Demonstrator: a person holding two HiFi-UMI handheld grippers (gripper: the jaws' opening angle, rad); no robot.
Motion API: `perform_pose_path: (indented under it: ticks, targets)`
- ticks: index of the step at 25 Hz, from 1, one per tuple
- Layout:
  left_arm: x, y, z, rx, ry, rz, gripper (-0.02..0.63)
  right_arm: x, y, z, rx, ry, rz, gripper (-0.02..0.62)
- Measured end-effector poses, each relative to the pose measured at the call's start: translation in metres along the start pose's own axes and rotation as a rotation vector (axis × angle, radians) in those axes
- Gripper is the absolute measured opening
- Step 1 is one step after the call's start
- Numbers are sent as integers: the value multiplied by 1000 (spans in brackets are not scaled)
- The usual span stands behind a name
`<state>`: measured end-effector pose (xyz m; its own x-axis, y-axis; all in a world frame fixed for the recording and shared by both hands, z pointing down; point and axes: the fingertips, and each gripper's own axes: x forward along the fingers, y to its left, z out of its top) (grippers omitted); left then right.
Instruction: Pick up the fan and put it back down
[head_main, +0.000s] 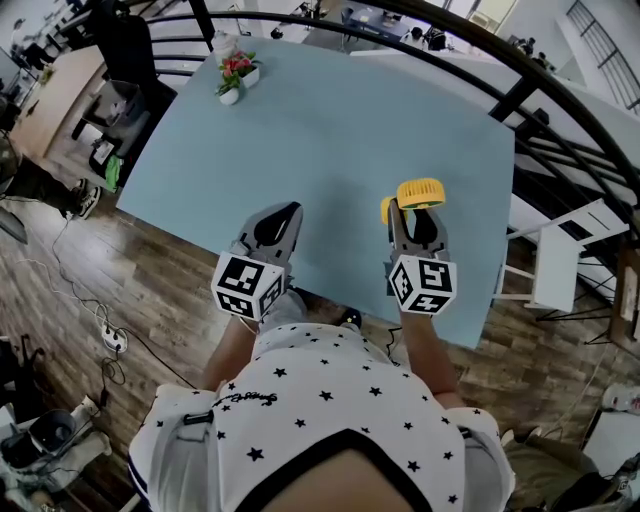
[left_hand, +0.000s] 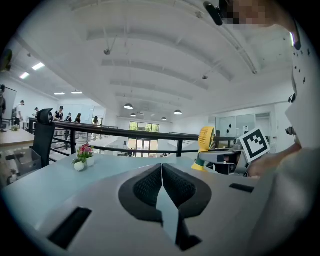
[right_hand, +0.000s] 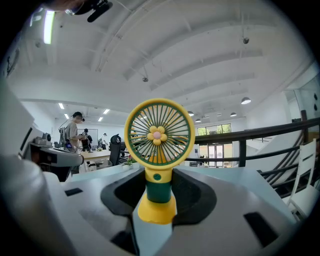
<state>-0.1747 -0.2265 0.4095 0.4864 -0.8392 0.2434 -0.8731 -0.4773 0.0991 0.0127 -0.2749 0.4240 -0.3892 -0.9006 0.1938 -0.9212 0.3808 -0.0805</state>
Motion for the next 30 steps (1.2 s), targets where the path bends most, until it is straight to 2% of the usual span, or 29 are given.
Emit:
perform_pose_path:
  ticks: [8, 21, 30]
  targets:
    - [3, -13, -2, -6, -5, 33, 29, -5, -11, -2, -4, 0, 30, 158]
    - [6, -65, -10, -22, -33, 103, 29, -24, -40, -10, -30, 15, 115, 158]
    - [-4, -66, -14, -26, -6, 138, 29, -18, -43, -19, -18, 31, 120, 158]
